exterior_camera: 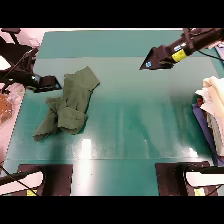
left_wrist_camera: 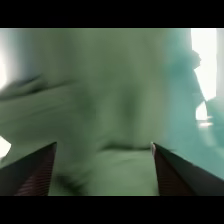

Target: Fold the shirts.

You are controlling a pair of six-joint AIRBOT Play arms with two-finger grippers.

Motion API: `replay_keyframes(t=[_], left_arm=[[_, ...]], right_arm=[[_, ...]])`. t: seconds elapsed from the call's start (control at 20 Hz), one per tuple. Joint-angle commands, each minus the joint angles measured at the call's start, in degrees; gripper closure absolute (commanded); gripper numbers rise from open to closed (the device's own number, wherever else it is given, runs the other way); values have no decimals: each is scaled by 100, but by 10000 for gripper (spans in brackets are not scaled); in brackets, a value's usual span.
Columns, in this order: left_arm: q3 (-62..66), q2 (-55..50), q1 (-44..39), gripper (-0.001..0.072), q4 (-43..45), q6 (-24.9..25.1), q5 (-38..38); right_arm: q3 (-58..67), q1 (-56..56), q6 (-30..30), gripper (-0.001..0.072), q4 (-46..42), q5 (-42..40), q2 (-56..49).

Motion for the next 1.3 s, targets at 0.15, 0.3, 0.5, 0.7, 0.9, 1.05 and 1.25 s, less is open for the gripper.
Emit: replay_keyframes(t=[0.15, 0.3, 0.5, 0.7, 0.9, 1.05, 1.25], left_arm=[[-11, -420, 350, 13, 898, -885, -232], [-11, -850, 350, 13, 909, -981, -70], [-11, -1189, 350, 14, 859, -992, 96], [-11, -1453, 350, 17, 833, -1139, 146], [-11, -1484, 350, 681, 177, -636, 192], [9, -1423, 350, 683, -765, -205, 4], [260, -1106, 350, 684, -2568, 514, -219]], right_arm=[[-4, -855, 214, 15, -7, 199, 293], [-7, -1202, 295, 15, 2, 424, 201], [-4, -1325, 293, 15, -2, 448, 179], [-4, -1237, 291, 15, -4, 306, 177], [-4, -1132, 289, 17, -7, 238, 177], [-4, -1132, 144, 450, -2, 234, 177], [-4, -1233, 267, 463, 2, 52, 181]])
